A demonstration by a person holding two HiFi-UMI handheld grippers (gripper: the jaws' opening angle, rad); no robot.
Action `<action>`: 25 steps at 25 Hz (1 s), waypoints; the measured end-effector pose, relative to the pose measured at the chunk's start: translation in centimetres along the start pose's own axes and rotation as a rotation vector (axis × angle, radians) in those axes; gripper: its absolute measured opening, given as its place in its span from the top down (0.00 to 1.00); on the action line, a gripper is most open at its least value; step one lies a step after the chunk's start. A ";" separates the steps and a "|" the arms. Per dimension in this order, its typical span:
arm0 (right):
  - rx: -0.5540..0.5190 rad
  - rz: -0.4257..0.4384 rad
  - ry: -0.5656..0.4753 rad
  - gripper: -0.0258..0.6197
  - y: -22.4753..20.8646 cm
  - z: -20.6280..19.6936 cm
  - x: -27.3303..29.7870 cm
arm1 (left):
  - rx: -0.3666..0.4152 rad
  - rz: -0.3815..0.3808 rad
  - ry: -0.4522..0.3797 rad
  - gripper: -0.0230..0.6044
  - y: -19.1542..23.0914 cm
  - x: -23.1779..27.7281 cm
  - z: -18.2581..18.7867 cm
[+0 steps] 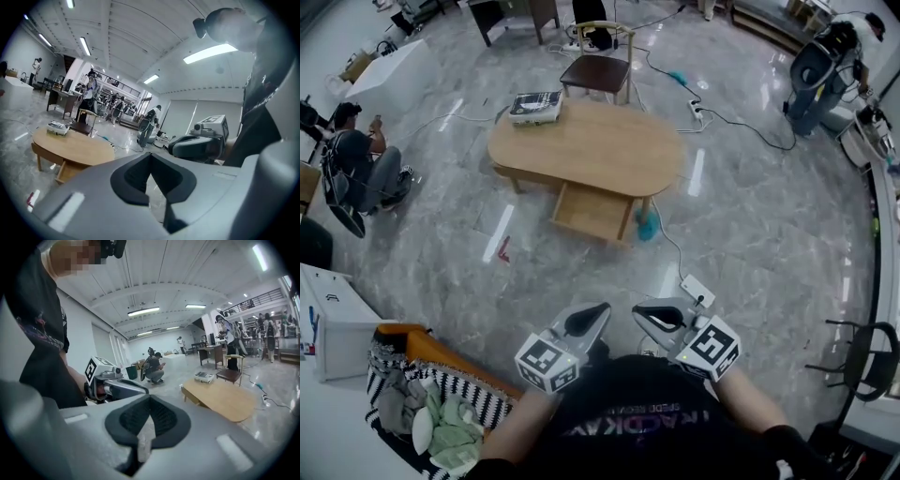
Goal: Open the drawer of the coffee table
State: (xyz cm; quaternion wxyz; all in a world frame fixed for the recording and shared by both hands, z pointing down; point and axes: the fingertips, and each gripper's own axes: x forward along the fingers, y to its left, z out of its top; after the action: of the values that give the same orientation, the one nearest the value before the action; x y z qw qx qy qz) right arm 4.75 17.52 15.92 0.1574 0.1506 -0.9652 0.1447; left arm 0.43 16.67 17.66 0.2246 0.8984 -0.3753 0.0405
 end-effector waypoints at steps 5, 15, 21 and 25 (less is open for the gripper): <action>0.028 0.039 -0.017 0.96 0.9 -2.0 -4.8 | -0.001 0.029 -0.016 0.95 -5.3 1.5 -1.2; 0.048 0.083 -0.008 0.96 1.9 -4.9 -10.1 | -0.001 0.045 -0.016 0.95 -11.5 3.3 -3.6; 0.049 0.091 -0.009 0.96 2.2 -5.3 -11.4 | 0.003 0.033 -0.012 0.95 -13.3 4.0 -3.8; 0.056 0.100 -0.020 0.96 2.5 -5.6 -11.7 | 0.019 0.024 -0.009 0.96 -13.8 4.2 -3.2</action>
State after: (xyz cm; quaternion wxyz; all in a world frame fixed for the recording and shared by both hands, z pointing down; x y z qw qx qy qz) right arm 15.93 24.52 16.36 0.1358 0.1080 -0.9686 0.1779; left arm 13.23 23.82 16.40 0.2137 0.8962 -0.3865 0.0430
